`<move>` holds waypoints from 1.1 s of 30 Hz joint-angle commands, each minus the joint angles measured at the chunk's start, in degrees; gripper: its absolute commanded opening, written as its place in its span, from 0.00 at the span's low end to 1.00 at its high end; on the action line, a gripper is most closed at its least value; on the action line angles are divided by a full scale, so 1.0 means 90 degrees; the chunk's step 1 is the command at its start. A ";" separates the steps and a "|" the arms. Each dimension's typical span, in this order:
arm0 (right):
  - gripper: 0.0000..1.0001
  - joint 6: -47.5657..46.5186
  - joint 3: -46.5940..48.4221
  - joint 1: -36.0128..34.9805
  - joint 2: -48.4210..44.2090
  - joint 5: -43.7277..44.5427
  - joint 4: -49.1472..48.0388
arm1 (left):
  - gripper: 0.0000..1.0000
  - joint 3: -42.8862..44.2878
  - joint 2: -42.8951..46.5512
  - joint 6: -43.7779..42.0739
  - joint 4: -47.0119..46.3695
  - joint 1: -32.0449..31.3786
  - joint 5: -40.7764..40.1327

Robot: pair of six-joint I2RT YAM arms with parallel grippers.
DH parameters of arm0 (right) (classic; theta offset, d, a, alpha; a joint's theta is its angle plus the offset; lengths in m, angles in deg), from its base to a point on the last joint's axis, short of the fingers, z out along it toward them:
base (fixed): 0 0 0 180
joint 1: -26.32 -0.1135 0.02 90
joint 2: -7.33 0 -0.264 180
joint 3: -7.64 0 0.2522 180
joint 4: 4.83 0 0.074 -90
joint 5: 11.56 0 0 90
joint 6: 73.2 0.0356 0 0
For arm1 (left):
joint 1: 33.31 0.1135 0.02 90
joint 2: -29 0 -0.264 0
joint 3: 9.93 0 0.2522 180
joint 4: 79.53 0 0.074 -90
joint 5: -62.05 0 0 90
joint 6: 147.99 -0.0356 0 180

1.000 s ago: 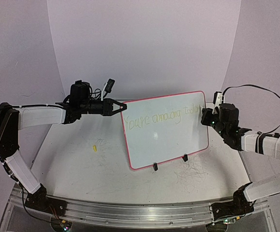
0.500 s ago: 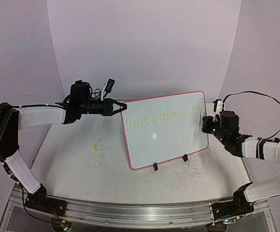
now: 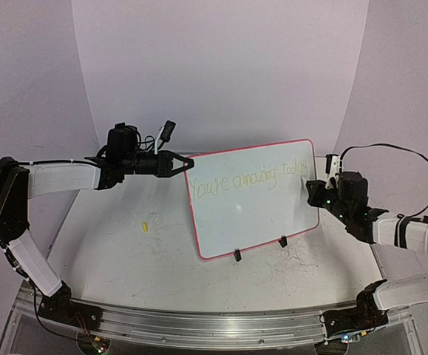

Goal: Write a sentence on the whiteboard

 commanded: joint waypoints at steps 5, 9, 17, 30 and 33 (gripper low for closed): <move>0.00 0.0058 0.0206 -0.0040 -0.0780 0.0432 0.0563 | 0.00 -0.0022 0.0108 -0.0313 0.0409 -0.0122 -0.0209; 0.00 -0.0020 0.0169 0.0147 -0.0945 0.0482 0.0631 | 0.00 0.0004 0.0102 -0.0307 0.0419 -0.0122 -0.0199; 0.00 -0.0216 0.0474 0.0240 -0.0548 0.0466 0.0398 | 0.00 -0.0033 0.0157 -0.0322 0.0419 -0.0122 -0.0234; 0.00 -0.0274 0.0597 0.0359 0.0315 0.0451 -0.0265 | 0.00 -0.0009 0.0117 -0.0329 0.0424 -0.0124 -0.0191; 0.00 -0.0197 0.0639 0.0362 -0.0085 0.0267 -0.0006 | 0.00 -0.0022 0.0115 -0.0331 0.0431 -0.0122 -0.0206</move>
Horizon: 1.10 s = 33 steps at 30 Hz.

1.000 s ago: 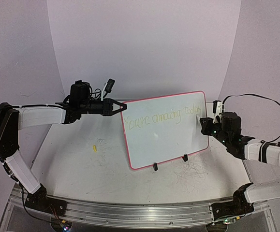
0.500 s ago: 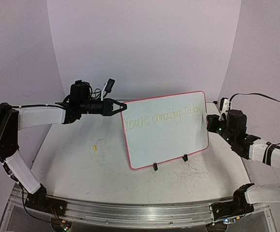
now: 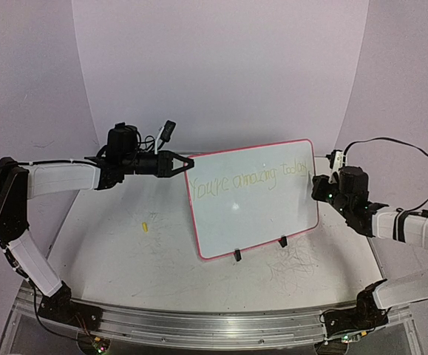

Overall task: Write a sentence on the whiteboard
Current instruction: Write a sentence on the whiteboard, then place the whiteboard at the center of the board, then pick up the pen cap from the center of the board.

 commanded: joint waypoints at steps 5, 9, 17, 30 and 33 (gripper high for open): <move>0.00 0.0143 0.0433 0.0030 -0.1903 0.0333 0.1290 | 0.00 0.0016 0.0040 -0.0298 0.0411 -0.0106 -0.0197; 0.00 -0.0076 0.0724 0.0032 -0.2779 0.0608 0.2659 | 0.08 0.0058 0.0084 -0.0252 0.0425 -0.0106 -0.0319; 0.00 -0.0355 0.1133 0.0031 -0.3102 -0.0060 0.3625 | 0.39 0.0708 0.0538 -0.0527 0.1252 0.0032 -0.1152; 0.00 -0.0012 0.0553 0.0035 -0.3006 -0.1257 0.2874 | 0.70 0.0098 0.2725 0.0141 0.3547 0.0448 -0.3858; 0.00 -0.0134 0.0541 0.0036 -0.2939 -0.1407 0.2857 | 0.71 -0.0603 0.3011 0.0631 0.4266 0.0451 -0.4556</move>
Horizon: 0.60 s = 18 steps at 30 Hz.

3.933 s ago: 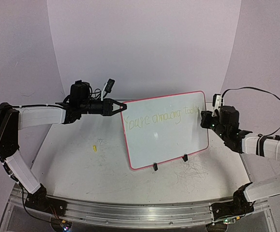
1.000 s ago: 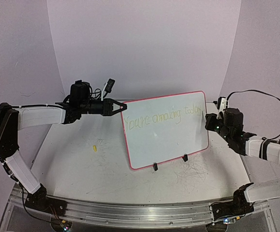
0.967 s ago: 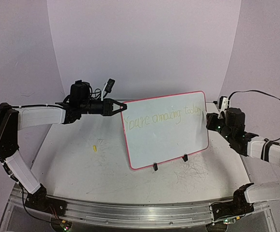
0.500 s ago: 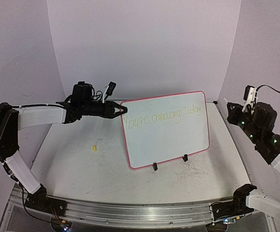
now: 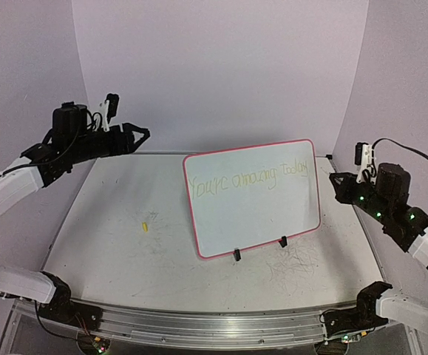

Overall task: Write a sentence on the whiteboard
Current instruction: Pick up the pen cap from the center of the board.

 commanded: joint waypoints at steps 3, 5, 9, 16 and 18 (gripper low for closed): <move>0.00 -0.0126 -0.0064 0.0034 0.0064 -0.0705 -0.0401 | 0.75 -0.1528 0.0384 0.1036 0.1427 -0.0007 -0.1216; 0.00 -0.0120 -0.0119 0.0031 0.0023 -0.0889 -0.0457 | 0.76 -0.1765 0.0220 0.1109 0.1454 -0.0007 -0.1107; 0.00 0.0069 -0.0336 0.0033 -0.0037 -0.1249 -0.0694 | 0.69 -0.1900 -0.0391 0.1130 0.1471 -0.0006 -0.0952; 0.00 0.0481 -0.0626 0.0017 -0.0228 -0.1937 -0.0856 | 0.61 -0.1662 -0.1497 0.1086 0.1474 -0.0032 -0.1165; 0.00 0.0516 -0.0693 0.0018 -0.0312 -0.1984 -0.0856 | 0.58 -0.1595 -0.1823 0.1084 0.1478 -0.0082 -0.1195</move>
